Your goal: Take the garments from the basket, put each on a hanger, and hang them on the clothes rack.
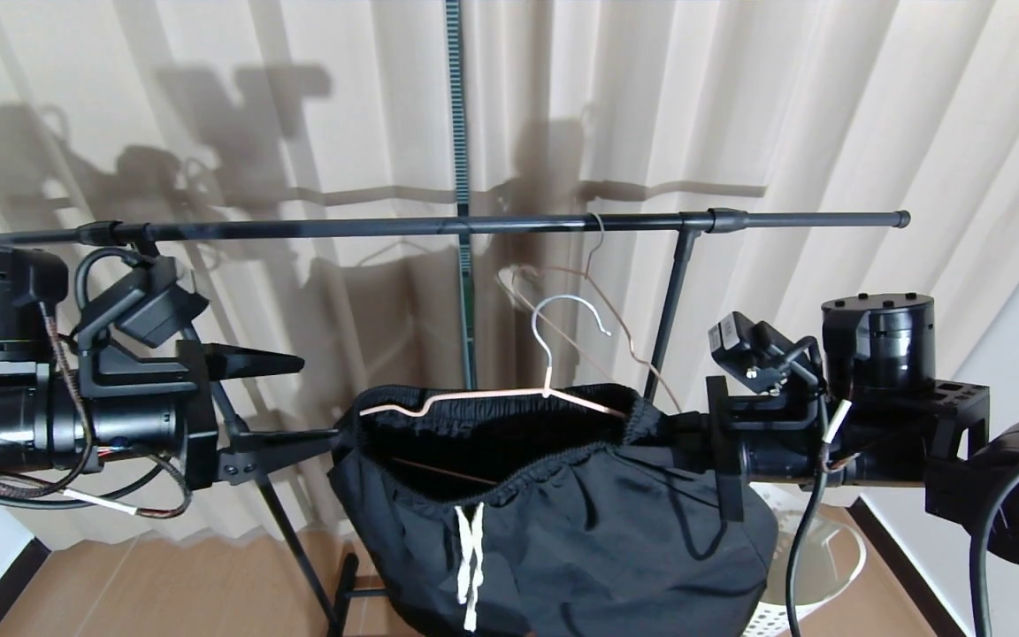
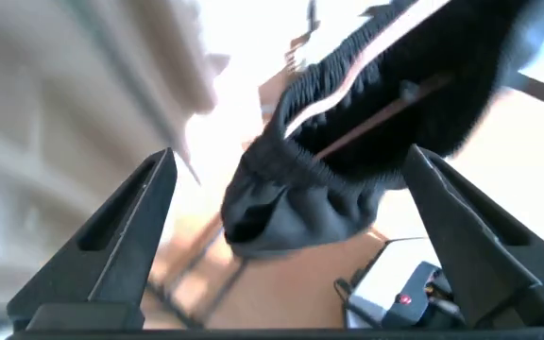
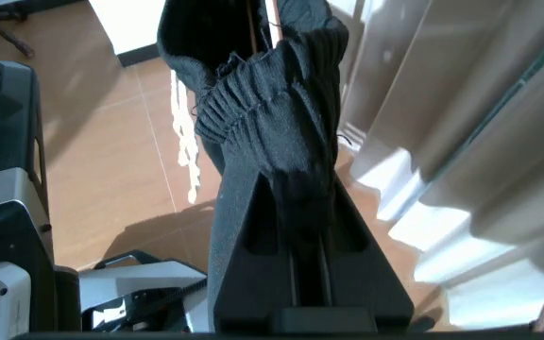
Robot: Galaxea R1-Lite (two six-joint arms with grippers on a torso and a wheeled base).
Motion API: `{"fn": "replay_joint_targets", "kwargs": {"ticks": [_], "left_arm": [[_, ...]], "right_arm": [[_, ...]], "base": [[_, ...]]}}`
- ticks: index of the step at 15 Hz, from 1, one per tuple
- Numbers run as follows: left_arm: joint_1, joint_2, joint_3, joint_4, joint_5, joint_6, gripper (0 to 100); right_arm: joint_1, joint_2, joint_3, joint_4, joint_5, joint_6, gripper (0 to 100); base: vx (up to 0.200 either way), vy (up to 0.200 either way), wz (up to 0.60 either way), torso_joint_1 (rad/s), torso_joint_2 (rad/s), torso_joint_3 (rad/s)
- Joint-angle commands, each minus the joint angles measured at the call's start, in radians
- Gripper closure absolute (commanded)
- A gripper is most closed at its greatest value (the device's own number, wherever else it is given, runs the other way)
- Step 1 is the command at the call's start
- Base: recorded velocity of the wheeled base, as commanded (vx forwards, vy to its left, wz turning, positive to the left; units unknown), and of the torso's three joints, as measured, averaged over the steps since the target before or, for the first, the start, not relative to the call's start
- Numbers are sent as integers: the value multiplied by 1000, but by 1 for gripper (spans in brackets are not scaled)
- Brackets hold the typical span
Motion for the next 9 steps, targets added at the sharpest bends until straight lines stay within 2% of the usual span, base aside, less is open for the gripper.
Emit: {"fn": "replay_joint_targets", "kwargs": {"ticks": [1, 3, 4, 5, 6, 9], "left_arm": [[108, 65, 22, 0, -108, 74, 0], [134, 96, 42, 0, -140, 161, 0], [136, 99, 44, 0, -140, 172, 0], [149, 140, 56, 3, -142, 322, 0], [143, 159, 55, 4, -144, 362, 0], [97, 177, 36, 3, -142, 362, 0]], "right_arm": [[-21, -10, 0, 2, 45, -7, 100], [-24, -22, 0, 3, 85, -7, 100], [-24, -22, 2, 3, 86, -7, 100], [-30, -27, 0, 3, 109, -11, 100], [-30, -28, 2, 3, 122, -11, 100], [-30, -50, 20, 3, 125, -22, 100]], "base": [[0, 0, 0, 0, 0, 0], [0, 0, 0, 0, 0, 0], [0, 0, 0, 0, 0, 0], [0, 0, 0, 0, 0, 0], [0, 0, 0, 0, 0, 0], [0, 0, 0, 0, 0, 0]]}}
